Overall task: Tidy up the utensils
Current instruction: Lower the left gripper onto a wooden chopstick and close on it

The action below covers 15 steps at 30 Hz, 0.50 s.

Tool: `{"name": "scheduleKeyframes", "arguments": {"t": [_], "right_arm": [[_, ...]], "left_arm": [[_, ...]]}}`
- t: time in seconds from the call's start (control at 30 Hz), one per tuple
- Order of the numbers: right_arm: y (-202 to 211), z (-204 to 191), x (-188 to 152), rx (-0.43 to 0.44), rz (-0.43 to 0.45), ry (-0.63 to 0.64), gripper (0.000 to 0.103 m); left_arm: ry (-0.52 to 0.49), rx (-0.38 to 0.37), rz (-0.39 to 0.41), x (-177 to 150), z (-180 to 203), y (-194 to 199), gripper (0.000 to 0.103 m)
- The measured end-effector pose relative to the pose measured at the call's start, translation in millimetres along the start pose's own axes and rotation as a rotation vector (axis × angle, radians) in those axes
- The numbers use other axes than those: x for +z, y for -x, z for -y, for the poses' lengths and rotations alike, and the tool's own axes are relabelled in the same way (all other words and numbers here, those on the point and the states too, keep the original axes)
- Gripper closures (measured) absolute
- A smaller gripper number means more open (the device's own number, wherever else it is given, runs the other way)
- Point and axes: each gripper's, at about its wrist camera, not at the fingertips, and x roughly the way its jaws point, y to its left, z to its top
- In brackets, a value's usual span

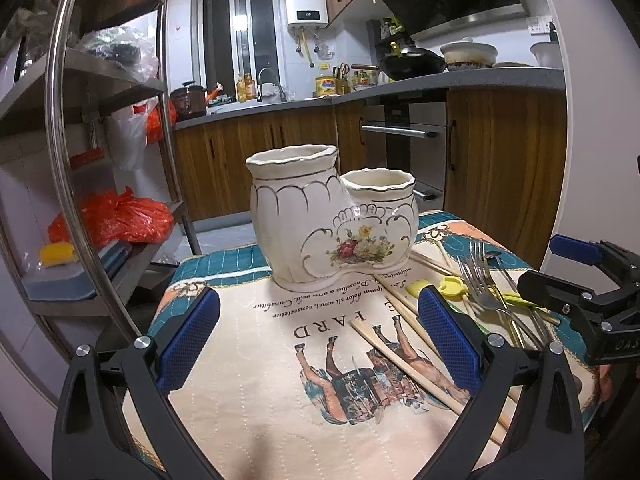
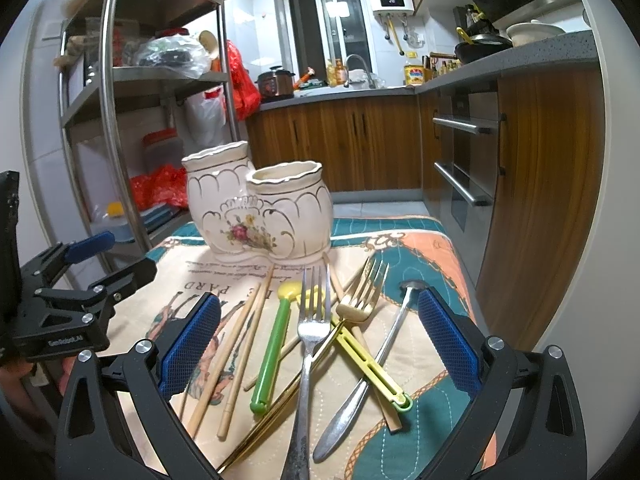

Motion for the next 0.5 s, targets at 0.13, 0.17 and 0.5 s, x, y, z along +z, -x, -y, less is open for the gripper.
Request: {"name": "scheduleKeyframes", "arguments": {"t": [0.13,0.17,0.5], "right_arm": [[3,-7,7,-0.037,-0.008,0.044,0.005],[4,-4,8,-0.051,0.001,0.063,0.005],[17,19,21,-0.105,-0.022,0.019,0.005]], "left_arm": [[-0.024,0.008,0.020,9,0,4,0.005],[-0.024,-0.002,0.023,12,-1,6,0.005],[0.010,-0.092,-0.225,-1,6,-19,0.005]]}}
